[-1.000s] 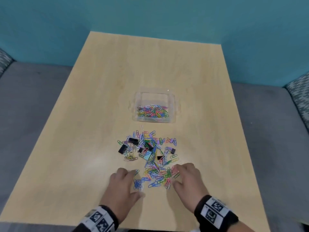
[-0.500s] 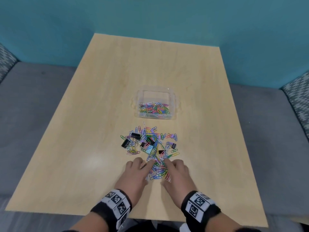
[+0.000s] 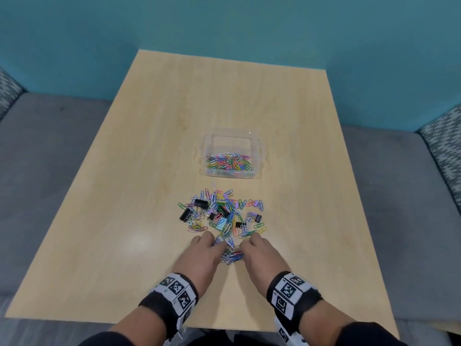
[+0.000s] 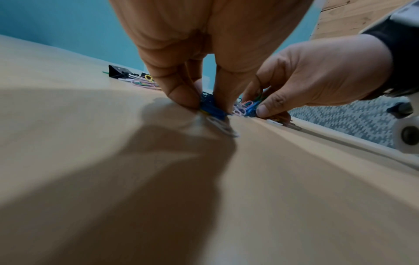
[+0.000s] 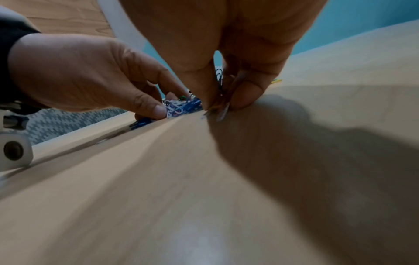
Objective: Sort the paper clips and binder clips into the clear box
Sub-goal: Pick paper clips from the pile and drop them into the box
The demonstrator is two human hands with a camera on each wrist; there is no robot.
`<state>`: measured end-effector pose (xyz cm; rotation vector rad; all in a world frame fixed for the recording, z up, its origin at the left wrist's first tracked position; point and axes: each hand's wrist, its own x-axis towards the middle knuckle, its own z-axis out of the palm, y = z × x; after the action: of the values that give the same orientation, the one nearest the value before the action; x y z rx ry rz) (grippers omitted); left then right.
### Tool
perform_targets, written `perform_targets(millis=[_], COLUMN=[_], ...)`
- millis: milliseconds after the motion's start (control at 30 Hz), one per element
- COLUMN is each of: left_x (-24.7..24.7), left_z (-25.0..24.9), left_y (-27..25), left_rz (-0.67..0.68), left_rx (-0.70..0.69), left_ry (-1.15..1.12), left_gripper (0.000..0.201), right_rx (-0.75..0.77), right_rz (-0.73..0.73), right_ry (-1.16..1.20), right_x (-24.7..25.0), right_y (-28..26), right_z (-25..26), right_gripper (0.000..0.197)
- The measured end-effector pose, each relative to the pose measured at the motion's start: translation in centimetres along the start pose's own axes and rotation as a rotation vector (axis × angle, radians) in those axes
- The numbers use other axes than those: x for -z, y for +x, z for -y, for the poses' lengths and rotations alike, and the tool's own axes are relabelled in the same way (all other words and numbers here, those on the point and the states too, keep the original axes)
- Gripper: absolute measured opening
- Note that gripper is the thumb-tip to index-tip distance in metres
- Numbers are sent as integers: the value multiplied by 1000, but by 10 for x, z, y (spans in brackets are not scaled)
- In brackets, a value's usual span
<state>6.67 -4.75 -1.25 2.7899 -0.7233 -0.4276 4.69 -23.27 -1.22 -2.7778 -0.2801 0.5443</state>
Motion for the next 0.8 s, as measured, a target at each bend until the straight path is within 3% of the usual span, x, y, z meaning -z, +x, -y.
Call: perform_targets(millis=[67, 233, 500, 633, 800], left_x=[0, -1, 10, 13, 10], left_z=[4, 17, 30, 30, 28], left_y=[0, -4, -9, -14, -20], left_rz=[-3, 25, 9, -4, 61], left_rx=[-8, 10, 93, 178, 114], left_ry=[7, -6, -36, -148, -113], left_gripper=[44, 35, 32, 21, 42], right_rx=[3, -23, -157, -176, -257], right_rz=[-8, 14, 8, -13, -2], right_ry=[-8, 45, 319, 393, 519], right_x=[1, 17, 23, 27, 28], right_y=[0, 0, 0, 0, 0], right_z=[-5, -11, -25, -29, -33], right_gripper=[35, 8, 13, 11, 12])
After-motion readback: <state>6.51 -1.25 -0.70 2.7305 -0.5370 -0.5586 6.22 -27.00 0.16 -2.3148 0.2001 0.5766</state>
